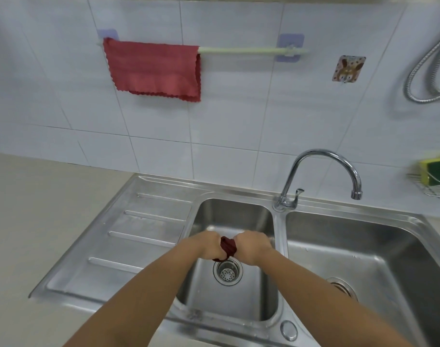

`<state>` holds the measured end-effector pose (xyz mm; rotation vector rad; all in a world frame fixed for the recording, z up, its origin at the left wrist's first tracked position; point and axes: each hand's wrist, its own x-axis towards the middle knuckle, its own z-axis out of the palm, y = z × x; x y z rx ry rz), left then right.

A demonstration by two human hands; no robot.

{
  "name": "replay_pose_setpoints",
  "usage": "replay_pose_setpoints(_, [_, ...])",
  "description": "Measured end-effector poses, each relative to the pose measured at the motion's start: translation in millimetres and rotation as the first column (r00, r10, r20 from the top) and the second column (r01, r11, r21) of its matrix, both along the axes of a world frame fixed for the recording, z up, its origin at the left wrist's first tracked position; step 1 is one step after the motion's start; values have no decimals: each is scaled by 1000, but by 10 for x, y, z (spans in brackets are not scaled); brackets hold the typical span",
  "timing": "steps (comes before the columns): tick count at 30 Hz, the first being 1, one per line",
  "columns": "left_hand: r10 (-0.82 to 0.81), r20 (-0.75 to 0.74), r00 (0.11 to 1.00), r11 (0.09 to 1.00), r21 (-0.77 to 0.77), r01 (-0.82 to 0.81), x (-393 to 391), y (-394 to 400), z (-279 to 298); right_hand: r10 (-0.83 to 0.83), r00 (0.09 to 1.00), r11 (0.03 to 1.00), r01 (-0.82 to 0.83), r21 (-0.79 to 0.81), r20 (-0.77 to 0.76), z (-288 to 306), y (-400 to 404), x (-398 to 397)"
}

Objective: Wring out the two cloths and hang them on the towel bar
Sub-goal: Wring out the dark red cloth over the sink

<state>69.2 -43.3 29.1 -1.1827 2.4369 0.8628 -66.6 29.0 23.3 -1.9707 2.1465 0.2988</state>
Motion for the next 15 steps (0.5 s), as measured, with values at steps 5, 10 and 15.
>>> replay_pose_setpoints(5, [115,-54,992,983,153,-106,-19,73,9,9,999,998,-12,-64,-47,-52,52,5])
replay_pose_setpoints(10, [91,-90,992,989,123,-79,-28,91,-1,-51,999,996,49,-80,-14,-92,75,-15])
replay_pose_setpoints(15, [40,-244,969,999,38,-32,41,95,-119,-319,888,945,271,183,331,-57,22,-128])
